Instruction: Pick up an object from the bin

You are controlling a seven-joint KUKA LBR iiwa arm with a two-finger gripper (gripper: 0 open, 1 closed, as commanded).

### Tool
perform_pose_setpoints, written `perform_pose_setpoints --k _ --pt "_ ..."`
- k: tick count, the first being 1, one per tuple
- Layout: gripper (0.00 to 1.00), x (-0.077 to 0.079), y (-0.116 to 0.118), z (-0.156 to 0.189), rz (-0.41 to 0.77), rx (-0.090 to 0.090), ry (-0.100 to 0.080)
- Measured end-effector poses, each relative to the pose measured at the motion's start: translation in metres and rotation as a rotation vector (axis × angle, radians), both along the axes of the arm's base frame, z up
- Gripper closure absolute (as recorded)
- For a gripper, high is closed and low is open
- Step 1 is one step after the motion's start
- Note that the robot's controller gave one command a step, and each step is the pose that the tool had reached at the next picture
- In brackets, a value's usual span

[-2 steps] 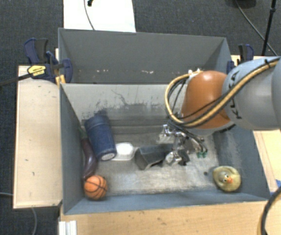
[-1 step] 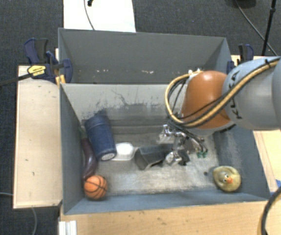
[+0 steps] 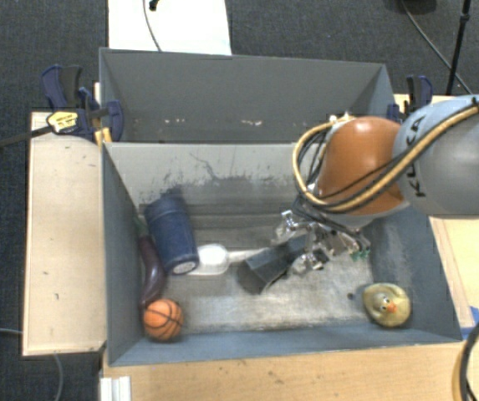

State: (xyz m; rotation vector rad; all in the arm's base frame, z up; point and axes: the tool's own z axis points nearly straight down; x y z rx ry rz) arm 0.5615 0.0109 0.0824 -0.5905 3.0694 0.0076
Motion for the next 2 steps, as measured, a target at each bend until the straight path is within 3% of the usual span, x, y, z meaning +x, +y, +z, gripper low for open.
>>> perform_pose_setpoints --k 1,2 --pt "1.0 -0.004 -0.009 0.034 0.076 -0.007 0.024" --pt "1.0 -0.019 -0.012 0.122 -0.069 -0.007 0.018"
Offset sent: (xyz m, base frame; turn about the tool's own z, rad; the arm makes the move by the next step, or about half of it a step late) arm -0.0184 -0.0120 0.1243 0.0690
